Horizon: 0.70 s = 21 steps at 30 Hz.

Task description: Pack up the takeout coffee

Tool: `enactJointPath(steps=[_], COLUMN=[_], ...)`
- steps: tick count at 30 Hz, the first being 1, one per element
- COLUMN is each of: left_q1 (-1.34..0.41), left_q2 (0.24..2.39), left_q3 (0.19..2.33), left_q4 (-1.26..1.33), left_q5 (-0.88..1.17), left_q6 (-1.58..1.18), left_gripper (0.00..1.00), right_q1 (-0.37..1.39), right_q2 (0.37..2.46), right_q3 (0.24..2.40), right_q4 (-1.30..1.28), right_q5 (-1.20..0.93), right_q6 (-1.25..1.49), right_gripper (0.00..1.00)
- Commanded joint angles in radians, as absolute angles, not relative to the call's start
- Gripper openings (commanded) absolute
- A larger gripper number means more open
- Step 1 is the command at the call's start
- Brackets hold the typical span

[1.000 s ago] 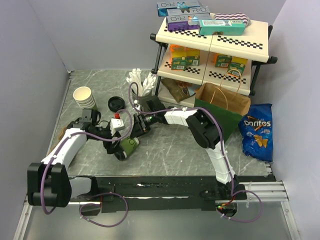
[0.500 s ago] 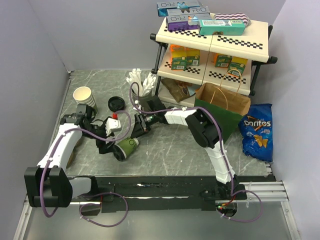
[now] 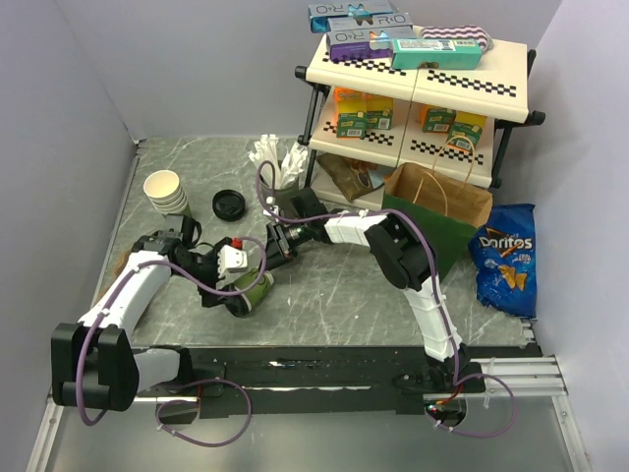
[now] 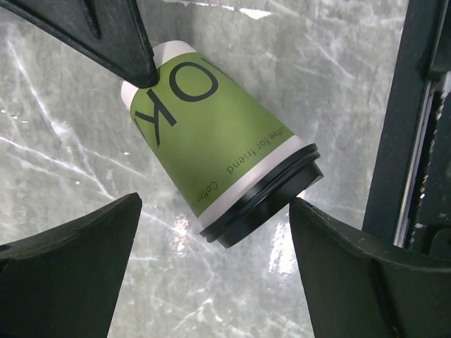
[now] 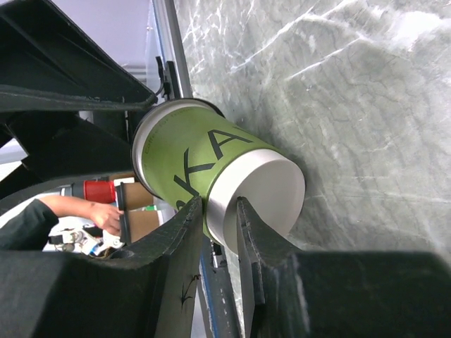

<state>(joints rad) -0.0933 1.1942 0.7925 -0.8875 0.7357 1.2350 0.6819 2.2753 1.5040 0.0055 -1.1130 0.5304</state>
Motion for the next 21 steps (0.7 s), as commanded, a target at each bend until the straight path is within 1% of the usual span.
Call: enactJointPath(steps=[1,7,11,14,15,18,21], left_q1=[-0.115,-0.126,-0.127,-0.127,-0.127,-0.129,-0.127], left_q2=[1.215,1.239,1.264,1.304,1.313,1.345,1.355], left_q3=[0.796,0.808,0.834,0.868,0.877,0.907,0.922], left_q4=[-0.764,-0.710,-0.652,-0.618,-0.614,-0.607,-0.609], left_q5=[0.802,0.828,0.850,0.859,0.862,0.871,0.887], left_q6=[1.160,1.079,0.985,0.930,0.924,0.899,0.888], left_gripper=[0.91,0.90,0.89,0.88,0.88,0.87,0.85], right_q1=[0.673,0.663,0.661,0.660,0.661,0.660,0.658], right_q2=[2.307,2.309,2.304,2.303,2.299,2.290,2.272], right_q3=[1.482,1.488,1.482,1.483,1.485,1.480,1.468], right_q4=[-0.057,-0.089,-0.106,-0.130,-0.138,-0.147,-0.135], right_q5=[-1.023,-0.997,-0.970,-0.939,-0.922,-0.897,-0.882], right_q6=[0.488,0.473,0.463,0.454,0.450,0.443,0.446], right_gripper=[0.31,0.31,0.35,0.39,0.43,0.50,0.52])
